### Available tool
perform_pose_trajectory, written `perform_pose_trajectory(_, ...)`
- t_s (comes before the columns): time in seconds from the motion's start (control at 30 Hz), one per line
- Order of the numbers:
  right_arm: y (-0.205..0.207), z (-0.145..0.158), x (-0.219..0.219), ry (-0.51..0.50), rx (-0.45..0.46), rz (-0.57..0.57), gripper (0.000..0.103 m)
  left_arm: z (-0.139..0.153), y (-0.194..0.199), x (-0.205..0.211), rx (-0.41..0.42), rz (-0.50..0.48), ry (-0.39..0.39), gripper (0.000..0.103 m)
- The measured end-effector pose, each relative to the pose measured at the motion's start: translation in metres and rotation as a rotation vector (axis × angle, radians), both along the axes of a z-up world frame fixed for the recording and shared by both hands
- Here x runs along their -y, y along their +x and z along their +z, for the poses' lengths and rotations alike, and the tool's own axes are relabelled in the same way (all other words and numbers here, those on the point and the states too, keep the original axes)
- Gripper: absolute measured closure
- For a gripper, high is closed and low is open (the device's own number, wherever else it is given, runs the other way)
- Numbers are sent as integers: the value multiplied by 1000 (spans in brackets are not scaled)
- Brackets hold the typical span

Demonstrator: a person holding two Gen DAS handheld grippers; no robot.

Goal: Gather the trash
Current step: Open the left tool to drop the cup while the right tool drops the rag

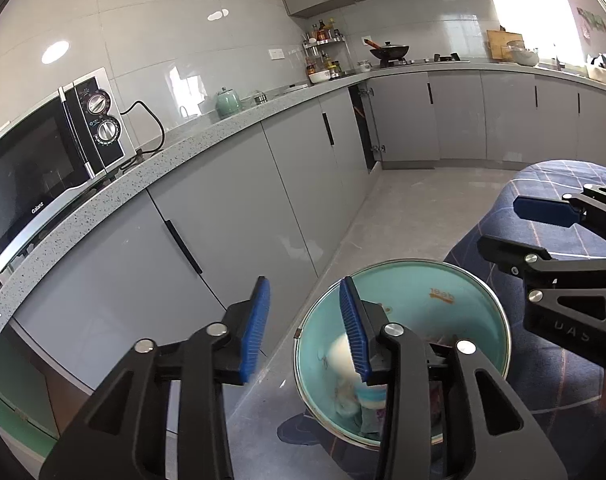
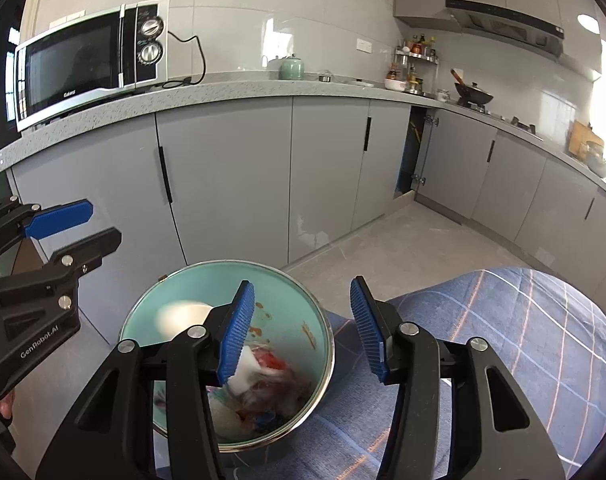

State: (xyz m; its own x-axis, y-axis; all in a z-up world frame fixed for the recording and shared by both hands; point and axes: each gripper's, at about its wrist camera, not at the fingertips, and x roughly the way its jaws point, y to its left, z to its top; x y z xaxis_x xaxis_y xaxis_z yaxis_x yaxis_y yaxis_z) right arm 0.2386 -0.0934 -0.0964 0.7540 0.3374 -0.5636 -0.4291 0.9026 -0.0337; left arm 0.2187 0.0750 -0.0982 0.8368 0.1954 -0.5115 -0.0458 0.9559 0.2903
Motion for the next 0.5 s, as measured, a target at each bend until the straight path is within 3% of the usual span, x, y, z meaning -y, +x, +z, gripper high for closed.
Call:
perform_pose_trajectory(0.17,-3,3,2,2,-2,-15,50,2,-3,2,15,9,16,41)
perform_pose_trajectory(0.33,-15,10,10,23,6,-35,48,7,-12,-1,29,17,19,37)
perform_pose_trajectory(0.43,-27,15,15,34,12,-47,47,12,-21,-2,50,16,18,25)
perform_pose_trajectory(0.5,-35,19,18,38,24,-56,45,15,-28,-4,63,12,23,23)
